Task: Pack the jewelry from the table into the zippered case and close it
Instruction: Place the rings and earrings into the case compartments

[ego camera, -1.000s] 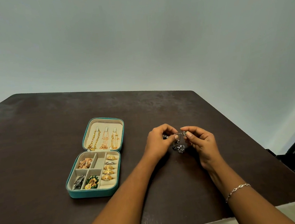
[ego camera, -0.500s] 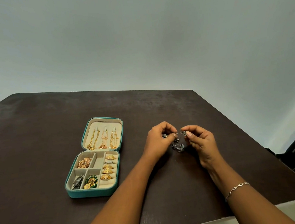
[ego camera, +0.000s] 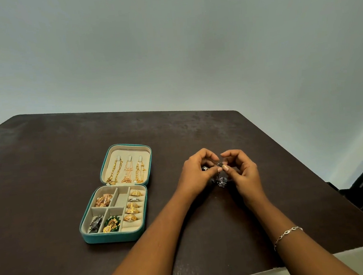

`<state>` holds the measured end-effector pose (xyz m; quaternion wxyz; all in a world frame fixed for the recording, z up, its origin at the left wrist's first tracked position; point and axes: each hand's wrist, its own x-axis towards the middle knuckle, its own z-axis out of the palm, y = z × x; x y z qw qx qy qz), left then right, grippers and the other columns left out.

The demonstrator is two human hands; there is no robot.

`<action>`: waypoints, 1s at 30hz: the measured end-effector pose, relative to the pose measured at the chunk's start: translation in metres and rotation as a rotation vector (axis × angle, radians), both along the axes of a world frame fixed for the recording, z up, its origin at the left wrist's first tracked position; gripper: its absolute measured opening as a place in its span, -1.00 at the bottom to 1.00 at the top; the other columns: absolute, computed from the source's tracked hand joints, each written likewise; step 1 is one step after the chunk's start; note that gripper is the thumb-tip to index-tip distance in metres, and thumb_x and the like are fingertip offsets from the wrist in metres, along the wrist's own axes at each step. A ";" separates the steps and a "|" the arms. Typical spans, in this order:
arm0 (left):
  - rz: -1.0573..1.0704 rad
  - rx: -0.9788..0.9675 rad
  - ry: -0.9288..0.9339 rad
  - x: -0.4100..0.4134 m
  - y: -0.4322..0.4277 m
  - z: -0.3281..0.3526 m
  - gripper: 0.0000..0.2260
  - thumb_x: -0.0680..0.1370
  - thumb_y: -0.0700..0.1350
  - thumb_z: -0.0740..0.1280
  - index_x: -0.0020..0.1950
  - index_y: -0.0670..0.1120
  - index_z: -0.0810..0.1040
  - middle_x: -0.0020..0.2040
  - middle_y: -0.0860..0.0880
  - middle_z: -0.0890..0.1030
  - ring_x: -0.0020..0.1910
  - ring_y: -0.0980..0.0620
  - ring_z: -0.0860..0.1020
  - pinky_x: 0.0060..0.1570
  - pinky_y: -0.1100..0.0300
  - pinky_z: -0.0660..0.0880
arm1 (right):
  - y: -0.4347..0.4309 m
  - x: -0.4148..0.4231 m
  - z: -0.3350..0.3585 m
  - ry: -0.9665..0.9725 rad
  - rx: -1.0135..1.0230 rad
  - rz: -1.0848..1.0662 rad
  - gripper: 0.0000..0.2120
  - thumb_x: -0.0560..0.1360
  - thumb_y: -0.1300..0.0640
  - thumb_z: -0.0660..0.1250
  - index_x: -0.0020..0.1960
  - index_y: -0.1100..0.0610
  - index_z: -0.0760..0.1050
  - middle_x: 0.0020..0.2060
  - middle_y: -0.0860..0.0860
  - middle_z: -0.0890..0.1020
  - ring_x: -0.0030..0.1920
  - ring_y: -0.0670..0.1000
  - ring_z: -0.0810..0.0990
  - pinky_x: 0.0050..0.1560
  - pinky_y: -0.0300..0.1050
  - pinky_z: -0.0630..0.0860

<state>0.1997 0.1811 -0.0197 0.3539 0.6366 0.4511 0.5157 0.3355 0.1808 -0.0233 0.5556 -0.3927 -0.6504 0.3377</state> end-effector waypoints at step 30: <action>-0.033 -0.187 -0.684 -0.010 -0.003 0.016 -0.77 0.60 -0.15 0.16 -0.09 -0.20 0.58 -0.26 -0.05 0.69 -0.26 0.03 0.66 -0.15 0.23 0.58 | 0.005 0.012 -0.011 -0.265 -0.214 -0.163 -0.94 0.38 0.20 0.44 -0.19 0.06 0.60 -0.18 0.03 0.65 -0.16 -0.03 0.60 -0.09 -0.19 0.50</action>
